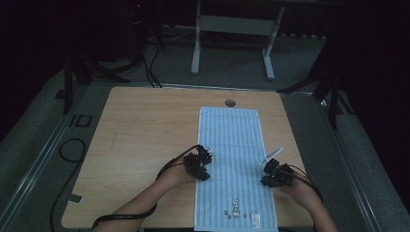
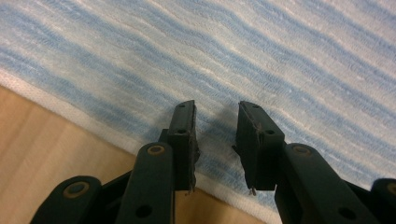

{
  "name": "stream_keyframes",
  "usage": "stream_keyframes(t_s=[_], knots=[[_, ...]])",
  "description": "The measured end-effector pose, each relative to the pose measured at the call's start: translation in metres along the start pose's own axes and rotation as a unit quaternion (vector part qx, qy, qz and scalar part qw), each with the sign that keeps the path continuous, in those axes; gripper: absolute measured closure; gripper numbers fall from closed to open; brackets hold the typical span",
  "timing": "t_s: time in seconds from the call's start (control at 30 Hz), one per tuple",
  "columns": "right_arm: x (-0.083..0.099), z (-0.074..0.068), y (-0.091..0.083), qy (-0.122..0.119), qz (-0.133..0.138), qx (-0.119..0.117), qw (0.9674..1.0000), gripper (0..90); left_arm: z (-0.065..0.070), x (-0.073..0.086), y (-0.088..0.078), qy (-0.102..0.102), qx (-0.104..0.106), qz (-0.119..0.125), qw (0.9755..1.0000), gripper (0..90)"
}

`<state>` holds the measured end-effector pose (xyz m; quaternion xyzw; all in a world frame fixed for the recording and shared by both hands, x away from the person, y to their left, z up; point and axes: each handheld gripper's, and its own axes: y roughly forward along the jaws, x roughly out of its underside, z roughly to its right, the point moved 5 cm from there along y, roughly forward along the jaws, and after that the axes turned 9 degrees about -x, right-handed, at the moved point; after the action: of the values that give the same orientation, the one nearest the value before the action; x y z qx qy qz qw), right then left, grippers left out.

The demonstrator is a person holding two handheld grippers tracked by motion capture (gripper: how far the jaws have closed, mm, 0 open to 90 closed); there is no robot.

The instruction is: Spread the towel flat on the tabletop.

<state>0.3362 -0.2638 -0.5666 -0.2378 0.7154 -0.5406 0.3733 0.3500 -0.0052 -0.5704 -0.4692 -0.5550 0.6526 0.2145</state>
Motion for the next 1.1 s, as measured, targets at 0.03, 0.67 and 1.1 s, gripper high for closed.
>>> stream_keyframes(t_s=[0.03, 0.67, 1.1], knots=[[0.001, -0.002, 0.000, 0.000, -0.001, -0.001, 1.0000, 81.0, 0.001, 0.001, -0.001, 0.001, 0.004, -0.001, 1.0000, 67.1], [-0.022, 0.027, -0.027, 0.018, 0.039, 0.020, 0.9989, 65.3, -0.045, 0.005, -0.019, -0.058, -0.027, 0.030, 0.9975, 46.8], [-0.043, 0.055, -0.028, 0.039, 0.034, 0.030, 0.9982, 62.1, -0.075, 0.008, -0.011, -0.090, -0.058, 0.027, 0.9939, 46.8]])
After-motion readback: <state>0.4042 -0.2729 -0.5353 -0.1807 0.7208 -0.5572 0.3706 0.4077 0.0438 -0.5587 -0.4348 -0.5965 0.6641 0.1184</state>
